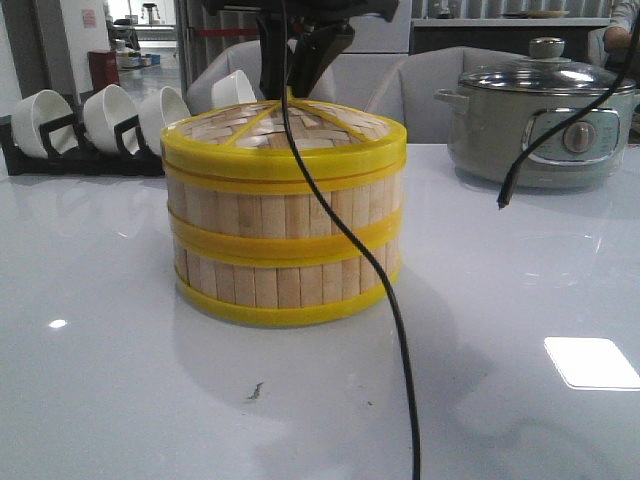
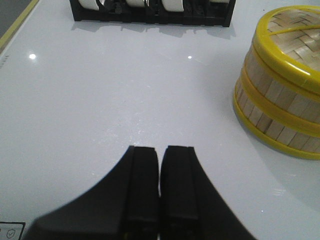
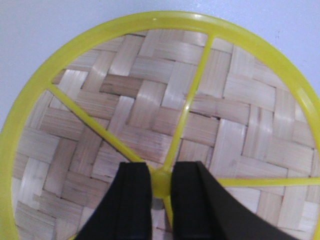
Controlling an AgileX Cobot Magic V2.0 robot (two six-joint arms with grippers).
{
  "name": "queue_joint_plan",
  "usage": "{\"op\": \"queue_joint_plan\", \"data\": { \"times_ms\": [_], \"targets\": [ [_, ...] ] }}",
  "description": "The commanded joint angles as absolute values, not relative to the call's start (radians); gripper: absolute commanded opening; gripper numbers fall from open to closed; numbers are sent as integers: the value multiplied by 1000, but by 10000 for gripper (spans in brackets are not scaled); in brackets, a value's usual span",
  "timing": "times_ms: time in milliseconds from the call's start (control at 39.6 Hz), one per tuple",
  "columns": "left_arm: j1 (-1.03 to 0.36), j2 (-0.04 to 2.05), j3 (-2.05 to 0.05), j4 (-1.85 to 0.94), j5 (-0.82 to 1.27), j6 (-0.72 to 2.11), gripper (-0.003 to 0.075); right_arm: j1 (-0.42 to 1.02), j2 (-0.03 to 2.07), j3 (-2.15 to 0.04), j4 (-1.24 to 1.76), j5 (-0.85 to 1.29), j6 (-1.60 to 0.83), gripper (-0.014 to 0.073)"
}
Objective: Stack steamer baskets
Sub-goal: 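Release the lid and raise the right gripper away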
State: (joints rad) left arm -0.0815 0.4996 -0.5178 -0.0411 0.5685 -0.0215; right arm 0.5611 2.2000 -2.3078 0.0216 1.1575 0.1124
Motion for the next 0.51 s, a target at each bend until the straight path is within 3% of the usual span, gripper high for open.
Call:
{"op": "queue_joint_plan", "data": {
  "times_ms": [0, 227, 480],
  "targets": [
    [-82, 500, -547, -44, 485, -28, 85, 560, 2132, -2343, 26, 1115, 111, 136],
    [-82, 500, -547, -44, 485, -28, 85, 560, 2130, -2344, 35, 1114, 111, 416],
    [-82, 500, -547, -44, 485, -28, 85, 556, 2110, -2396, 32, 1104, 111, 426]
  ]
}}
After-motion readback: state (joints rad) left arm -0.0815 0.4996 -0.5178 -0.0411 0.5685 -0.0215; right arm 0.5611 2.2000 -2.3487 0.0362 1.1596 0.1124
